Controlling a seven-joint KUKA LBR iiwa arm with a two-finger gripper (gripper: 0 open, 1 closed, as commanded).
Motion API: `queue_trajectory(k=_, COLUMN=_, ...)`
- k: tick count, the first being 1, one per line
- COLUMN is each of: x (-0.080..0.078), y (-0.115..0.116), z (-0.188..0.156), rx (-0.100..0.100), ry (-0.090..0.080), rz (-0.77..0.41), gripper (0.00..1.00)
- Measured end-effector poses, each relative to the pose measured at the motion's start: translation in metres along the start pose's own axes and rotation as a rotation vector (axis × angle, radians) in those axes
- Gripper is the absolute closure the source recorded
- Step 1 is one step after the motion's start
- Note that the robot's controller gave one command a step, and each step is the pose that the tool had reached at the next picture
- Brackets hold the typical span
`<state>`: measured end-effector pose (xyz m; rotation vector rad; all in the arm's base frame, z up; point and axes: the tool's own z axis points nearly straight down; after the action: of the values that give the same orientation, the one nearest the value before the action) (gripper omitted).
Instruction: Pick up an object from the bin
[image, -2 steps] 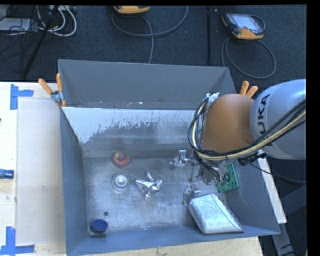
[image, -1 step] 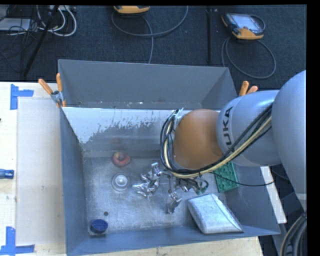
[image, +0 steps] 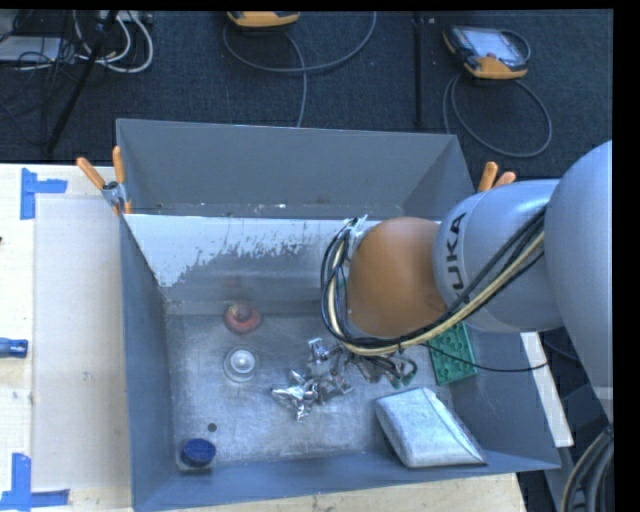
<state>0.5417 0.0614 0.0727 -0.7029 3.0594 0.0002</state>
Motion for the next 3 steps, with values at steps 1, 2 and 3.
queue_trajectory(k=1, x=0.01, y=-0.02, z=-0.141, rx=0.003, ry=-0.006, rz=-0.051, gripper=1.0)
queue_trajectory(k=2, x=0.012, y=-0.019, z=-0.136, rx=-0.001, ry=0.002, rz=-0.049, gripper=0.0)
queue_trajectory(k=3, x=0.031, y=0.031, z=-0.002, rx=-0.006, ry=0.01, rz=-0.08, gripper=0.0)
